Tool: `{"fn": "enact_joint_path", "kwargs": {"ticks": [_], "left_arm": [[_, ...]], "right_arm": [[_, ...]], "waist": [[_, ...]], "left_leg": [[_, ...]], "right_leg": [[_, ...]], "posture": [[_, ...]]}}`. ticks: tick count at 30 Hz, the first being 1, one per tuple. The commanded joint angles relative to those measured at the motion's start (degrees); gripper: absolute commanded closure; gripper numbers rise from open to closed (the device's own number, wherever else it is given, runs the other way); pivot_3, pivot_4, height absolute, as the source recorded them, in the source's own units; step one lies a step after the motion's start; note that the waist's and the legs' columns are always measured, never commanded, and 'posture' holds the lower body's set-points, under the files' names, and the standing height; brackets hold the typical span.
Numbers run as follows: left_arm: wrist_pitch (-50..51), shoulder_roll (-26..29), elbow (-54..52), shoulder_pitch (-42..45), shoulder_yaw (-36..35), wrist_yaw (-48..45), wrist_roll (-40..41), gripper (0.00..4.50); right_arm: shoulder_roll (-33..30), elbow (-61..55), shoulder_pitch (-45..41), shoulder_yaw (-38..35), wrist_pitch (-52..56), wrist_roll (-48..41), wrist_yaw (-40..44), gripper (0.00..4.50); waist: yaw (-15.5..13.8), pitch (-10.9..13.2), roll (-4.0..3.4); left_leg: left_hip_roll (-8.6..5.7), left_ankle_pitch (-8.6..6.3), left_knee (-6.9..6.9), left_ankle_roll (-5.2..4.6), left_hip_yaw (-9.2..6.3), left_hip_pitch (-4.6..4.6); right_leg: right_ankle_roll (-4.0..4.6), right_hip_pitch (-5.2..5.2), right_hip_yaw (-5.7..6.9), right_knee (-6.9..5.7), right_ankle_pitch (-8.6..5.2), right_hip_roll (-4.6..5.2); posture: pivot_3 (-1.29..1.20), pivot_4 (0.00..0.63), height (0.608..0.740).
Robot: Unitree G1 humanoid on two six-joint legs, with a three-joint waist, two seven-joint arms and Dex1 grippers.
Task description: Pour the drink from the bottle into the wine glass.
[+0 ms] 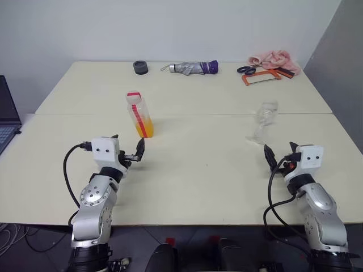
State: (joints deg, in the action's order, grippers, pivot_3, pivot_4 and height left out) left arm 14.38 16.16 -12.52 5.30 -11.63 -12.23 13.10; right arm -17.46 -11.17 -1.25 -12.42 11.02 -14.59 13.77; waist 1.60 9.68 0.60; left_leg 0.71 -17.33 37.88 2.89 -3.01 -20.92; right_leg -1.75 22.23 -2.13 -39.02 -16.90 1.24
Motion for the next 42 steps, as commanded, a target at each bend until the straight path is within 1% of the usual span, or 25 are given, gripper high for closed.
{"fn": "enact_joint_path", "kwargs": {"ticks": [1, 6, 17, 21, 26, 30, 35, 38, 42], "left_arm": [[-1.67, 0.08, -1.97, 0.58, -0.97, 0.25, 0.08, 0.03], [-0.30, 0.57, -2.28, 0.67, -0.76, 1.09, -0.63, 0.03], [-2.02, 0.56, -2.58, 1.52, -1.74, 1.84, -0.48, 0.03], [-3.78, -0.20, -2.40, 1.64, -3.21, 1.88, 0.91, 0.03], [-2.60, -0.12, -2.22, 2.79, -2.74, 3.61, -0.70, 0.03], [0.43, 0.03, -1.78, 5.77, -1.43, 5.02, -1.73, 0.03], [3.75, -0.62, -0.63, 9.93, 0.54, 6.16, -2.70, 0.03], [4.73, -1.08, 0.24, 11.79, 1.74, 6.57, -3.37, 0.03], [5.82, -2.27, 3.01, 14.92, 2.94, 8.47, -4.79, 0.03]], "right_arm": [[-0.27, -1.36, -0.80, -0.86, -1.13, -0.30, 0.40, 0.02], [-0.21, -1.37, -0.65, -0.67, -1.07, -0.28, 0.63, 0.02], [-0.19, -1.00, -0.80, -0.75, -1.37, -0.24, 1.22, 0.02], [-0.76, -0.59, -1.02, -0.61, -2.16, 0.10, 1.98, 0.02], [-1.52, -1.25, -1.35, -0.41, -2.25, -0.80, 4.18, 0.02], [-4.51, -6.02, -1.00, 0.52, 1.09, -4.68, 10.06, 0.02], [-8.03, -13.15, -2.81, 1.37, 9.62, -12.26, 14.37, 0.02], [-9.74, -16.02, -3.81, 2.53, 13.61, -14.83, 15.64, 0.02], [-10.37, -18.11, -4.75, 4.19, 16.46, -16.11, 15.92, 0.02]], "waist": [[0.00, 0.00, 0.00], [0.00, 0.00, 0.00], [0.00, 0.00, 0.00], [0.00, 0.00, 0.00], [0.00, 0.00, 0.00], [-0.03, 0.01, 0.01], [-0.01, 0.02, 0.03], [-0.01, 0.02, 0.03], [-0.04, 0.04, 0.06]], "left_leg": [[0.00, 0.00, 0.00, 0.00, 0.00, 0.00], [0.00, 0.00, 0.00, 0.00, 0.00, 0.00], [0.00, 0.00, 0.00, 0.00, 0.00, 0.00], [0.00, 0.00, 0.00, 0.00, 0.00, 0.00], [-0.01, 0.00, 0.00, 0.00, 0.00, 0.00], [-0.03, 0.00, 0.02, 0.00, -0.01, -0.01], [-0.02, 0.00, 0.01, 0.00, -0.03, -0.01], [-0.02, 0.00, 0.01, 0.00, -0.05, -0.02], [-0.03, 0.00, 0.01, 0.00, -0.05, -0.02]], "right_leg": [[0.00, 0.00, 0.00, 0.00, 0.00, 0.00], [0.00, 0.00, 0.00, 0.00, 0.00, 0.00], [0.00, 0.00, 0.00, 0.00, 0.00, 0.00], [0.00, 0.00, 0.00, 0.00, 0.00, 0.00], [0.00, 0.00, 0.01, 0.00, 0.00, 0.00], [0.00, -0.01, 0.01, 0.00, 0.00, 0.00], [0.00, -0.01, 0.03, 0.00, 0.00, -0.01], [0.00, -0.01, 0.04, 0.01, 0.00, -0.01], [0.00, -0.01, 0.04, 0.02, 0.00, -0.02]], "posture": [[0.00, 0.150, 0.740], [0.00, 0.150, 0.740], [0.00, 0.150, 0.740], [0.00, 0.150, 0.740], [0.00, 0.150, 0.740], [0.00, 0.150, 0.740], [0.00, 0.150, 0.740], [0.00, 0.150, 0.740], [0.00, 0.150, 0.740]]}}
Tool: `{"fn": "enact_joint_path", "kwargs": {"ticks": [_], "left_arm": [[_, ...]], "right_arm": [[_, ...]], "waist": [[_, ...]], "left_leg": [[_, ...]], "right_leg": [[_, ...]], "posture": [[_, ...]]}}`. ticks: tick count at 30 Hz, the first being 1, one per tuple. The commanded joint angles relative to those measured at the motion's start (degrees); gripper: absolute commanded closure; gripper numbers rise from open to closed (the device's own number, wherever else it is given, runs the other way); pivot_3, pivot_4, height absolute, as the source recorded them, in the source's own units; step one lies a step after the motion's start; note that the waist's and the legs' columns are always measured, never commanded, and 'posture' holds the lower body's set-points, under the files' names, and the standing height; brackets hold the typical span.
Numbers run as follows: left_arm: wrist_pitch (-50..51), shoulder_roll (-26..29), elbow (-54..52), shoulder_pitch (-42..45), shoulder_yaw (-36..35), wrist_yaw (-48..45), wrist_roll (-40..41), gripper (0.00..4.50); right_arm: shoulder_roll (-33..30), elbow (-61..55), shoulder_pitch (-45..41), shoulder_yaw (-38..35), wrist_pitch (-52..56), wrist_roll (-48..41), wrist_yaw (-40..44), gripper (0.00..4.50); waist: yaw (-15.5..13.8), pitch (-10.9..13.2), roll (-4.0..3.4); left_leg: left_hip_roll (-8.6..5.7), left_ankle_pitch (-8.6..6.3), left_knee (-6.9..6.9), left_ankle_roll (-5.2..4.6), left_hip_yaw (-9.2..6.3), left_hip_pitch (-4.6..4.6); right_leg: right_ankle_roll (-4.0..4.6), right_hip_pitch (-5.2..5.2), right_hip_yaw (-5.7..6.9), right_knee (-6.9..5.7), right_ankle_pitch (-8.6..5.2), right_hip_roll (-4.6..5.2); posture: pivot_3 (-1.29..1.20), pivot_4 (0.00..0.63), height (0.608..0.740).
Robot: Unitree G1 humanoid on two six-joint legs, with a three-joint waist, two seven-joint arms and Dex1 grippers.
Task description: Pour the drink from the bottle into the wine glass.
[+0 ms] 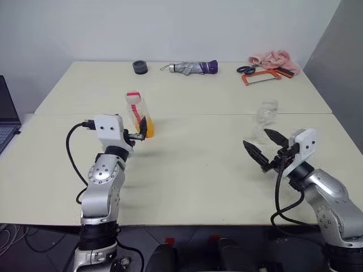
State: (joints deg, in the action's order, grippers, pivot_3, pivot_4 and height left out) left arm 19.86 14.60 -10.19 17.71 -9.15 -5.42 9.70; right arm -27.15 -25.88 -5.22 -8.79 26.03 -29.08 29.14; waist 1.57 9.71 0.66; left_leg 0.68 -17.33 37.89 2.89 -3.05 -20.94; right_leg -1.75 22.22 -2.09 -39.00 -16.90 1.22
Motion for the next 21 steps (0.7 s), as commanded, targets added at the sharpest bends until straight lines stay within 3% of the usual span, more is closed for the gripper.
{"fn": "enact_joint_path", "kwargs": {"ticks": [1, 21], "left_arm": [[0.55, -1.09, 1.46, 3.29, 0.59, 2.20, -1.68, 0.03], [-4.56, -2.76, 15.37, 13.82, 0.15, 4.62, -4.14, 0.03]], "right_arm": [[-0.67, -3.71, -0.75, 0.81, 1.77, -1.68, 0.55, 0.02], [-1.54, -1.40, -4.08, 3.94, 1.61, -0.87, 4.69, 0.02]], "waist": [[-0.03, 0.01, 0.02], [-0.08, 0.15, 0.25]], "left_leg": [[0.00, 0.00, 0.00, 0.00, -0.01, 0.00], [-0.02, 0.01, 0.02, 0.03, -0.01, -0.05]], "right_leg": [[0.00, 0.00, 0.01, 0.00, 0.00, 0.00], [-0.02, 0.02, 0.02, 0.03, 0.01, 0.03]], "posture": [[0.00, 0.150, 0.740], [0.00, 0.150, 0.740]]}}
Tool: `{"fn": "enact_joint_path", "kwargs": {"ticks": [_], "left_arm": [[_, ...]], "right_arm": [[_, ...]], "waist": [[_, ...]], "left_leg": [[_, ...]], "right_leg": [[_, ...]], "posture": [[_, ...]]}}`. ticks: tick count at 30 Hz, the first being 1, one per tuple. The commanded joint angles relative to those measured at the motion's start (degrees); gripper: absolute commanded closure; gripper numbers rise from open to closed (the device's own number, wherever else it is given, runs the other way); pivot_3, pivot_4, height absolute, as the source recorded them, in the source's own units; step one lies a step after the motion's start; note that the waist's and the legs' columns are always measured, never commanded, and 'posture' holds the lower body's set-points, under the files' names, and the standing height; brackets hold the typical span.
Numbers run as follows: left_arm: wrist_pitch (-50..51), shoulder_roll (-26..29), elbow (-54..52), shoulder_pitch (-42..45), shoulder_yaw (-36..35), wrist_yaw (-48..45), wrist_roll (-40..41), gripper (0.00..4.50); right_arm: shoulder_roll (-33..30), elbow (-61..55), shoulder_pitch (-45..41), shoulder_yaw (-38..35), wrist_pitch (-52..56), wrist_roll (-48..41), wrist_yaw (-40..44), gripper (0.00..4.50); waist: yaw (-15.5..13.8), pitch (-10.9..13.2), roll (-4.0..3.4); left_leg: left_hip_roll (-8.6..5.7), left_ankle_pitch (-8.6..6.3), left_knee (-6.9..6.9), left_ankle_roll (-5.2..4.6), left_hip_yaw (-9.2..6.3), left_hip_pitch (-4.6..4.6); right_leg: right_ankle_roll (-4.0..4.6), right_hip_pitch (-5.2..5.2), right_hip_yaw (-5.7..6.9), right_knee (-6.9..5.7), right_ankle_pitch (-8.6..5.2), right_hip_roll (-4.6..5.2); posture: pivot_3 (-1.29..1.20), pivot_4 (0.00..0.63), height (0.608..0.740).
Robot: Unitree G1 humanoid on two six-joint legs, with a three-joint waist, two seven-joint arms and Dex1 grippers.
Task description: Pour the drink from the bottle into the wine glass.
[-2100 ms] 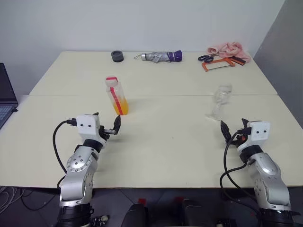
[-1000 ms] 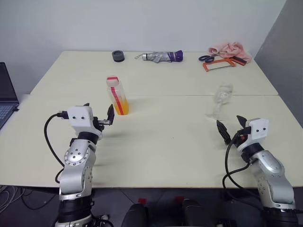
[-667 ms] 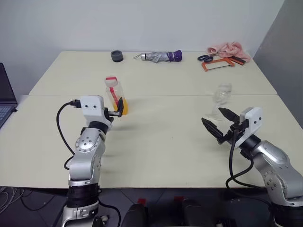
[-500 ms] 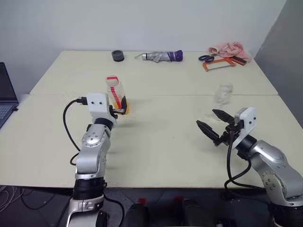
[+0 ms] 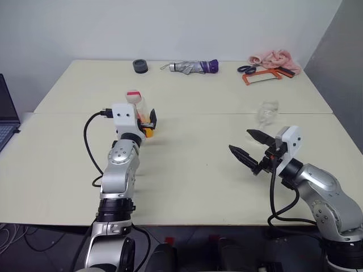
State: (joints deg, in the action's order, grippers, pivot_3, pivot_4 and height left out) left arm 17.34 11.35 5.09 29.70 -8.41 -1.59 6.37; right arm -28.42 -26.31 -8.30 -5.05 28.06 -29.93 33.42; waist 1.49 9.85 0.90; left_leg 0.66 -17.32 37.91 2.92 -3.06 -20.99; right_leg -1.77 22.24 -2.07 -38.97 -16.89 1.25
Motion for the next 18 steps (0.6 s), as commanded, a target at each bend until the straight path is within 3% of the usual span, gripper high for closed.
{"fn": "enact_joint_path", "kwargs": {"ticks": [1, 18], "left_arm": [[-2.33, 0.49, 0.71, 2.17, -0.69, 0.90, -0.87, 0.03], [-4.97, -0.19, 9.47, 9.40, 0.18, 3.27, -3.15, 0.03]], "right_arm": [[-0.25, -0.91, -1.08, 0.31, -0.45, 0.04, 0.46, 0.02], [0.45, -0.99, -4.35, 2.00, 1.33, -0.70, 0.41, 0.02]], "waist": [[0.00, 0.00, 0.01], [-0.02, 0.02, 0.04]], "left_leg": [[0.00, 0.00, 0.00, 0.00, 0.00, 0.00], [-0.02, 0.01, 0.01, 0.01, -0.02, -0.01]], "right_leg": [[0.00, 0.00, 0.00, 0.00, 0.00, 0.00], [0.00, 0.01, 0.02, 0.00, 0.00, 0.02]], "posture": [[0.00, 0.150, 0.740], [0.00, 0.150, 0.740]]}}
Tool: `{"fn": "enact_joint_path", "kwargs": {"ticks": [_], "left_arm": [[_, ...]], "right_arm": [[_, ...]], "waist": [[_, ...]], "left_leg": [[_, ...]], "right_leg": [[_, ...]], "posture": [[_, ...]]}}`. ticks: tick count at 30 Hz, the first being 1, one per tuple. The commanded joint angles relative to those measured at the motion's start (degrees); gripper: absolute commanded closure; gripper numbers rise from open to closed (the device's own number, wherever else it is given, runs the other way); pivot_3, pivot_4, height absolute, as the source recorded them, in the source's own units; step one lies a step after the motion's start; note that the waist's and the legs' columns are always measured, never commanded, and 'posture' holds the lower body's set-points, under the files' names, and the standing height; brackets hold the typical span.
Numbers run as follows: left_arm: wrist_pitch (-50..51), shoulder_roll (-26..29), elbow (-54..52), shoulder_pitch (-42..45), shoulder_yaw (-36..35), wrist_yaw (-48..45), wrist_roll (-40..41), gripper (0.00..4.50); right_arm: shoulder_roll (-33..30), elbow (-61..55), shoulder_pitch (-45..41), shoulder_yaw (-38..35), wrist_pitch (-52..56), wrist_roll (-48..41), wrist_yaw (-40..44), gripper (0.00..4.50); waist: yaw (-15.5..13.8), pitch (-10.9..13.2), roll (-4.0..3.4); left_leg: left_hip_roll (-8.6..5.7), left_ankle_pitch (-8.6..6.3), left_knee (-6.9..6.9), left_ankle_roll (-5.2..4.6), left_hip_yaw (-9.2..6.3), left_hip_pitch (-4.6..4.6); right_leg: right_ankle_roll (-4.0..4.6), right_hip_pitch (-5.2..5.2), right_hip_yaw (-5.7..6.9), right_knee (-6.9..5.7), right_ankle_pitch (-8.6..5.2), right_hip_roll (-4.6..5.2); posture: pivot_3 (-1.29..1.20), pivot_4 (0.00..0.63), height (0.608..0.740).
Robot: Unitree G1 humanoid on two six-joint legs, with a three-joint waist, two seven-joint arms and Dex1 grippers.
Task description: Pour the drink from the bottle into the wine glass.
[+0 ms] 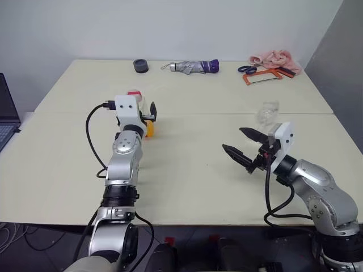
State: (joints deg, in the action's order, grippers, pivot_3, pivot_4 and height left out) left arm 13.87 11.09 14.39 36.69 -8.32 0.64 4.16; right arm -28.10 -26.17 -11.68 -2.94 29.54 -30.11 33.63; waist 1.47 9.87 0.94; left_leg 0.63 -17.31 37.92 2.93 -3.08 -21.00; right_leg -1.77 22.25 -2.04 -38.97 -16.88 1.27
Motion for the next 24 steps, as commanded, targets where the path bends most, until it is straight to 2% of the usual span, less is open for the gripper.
{"fn": "enact_joint_path", "kwargs": {"ticks": [1, 24], "left_arm": [[-1.58, -0.02, 0.66, 2.78, -0.02, 1.23, -0.92, 0.03], [1.81, -0.34, 3.58, 4.78, 0.05, 3.13, -0.80, 0.03]], "right_arm": [[0.12, -1.04, -1.01, -0.12, -0.21, -0.50, 0.27, 0.02], [0.19, -1.63, -3.93, -0.04, 0.31, -3.63, 2.93, 0.02]], "waist": [[-0.01, 0.00, 0.00], [0.02, 0.01, 0.02]], "left_leg": [[0.00, 0.00, 0.00, 0.00, 0.01, 0.00], [0.00, 0.04, 0.00, 0.07, 0.00, -0.01]], "right_leg": [[0.00, 0.00, -0.01, 0.00, 0.00, 0.00], [0.00, 0.01, 0.00, -0.01, 0.00, 0.00]], "posture": [[0.00, 0.150, 0.740], [0.00, 0.150, 0.740]]}}
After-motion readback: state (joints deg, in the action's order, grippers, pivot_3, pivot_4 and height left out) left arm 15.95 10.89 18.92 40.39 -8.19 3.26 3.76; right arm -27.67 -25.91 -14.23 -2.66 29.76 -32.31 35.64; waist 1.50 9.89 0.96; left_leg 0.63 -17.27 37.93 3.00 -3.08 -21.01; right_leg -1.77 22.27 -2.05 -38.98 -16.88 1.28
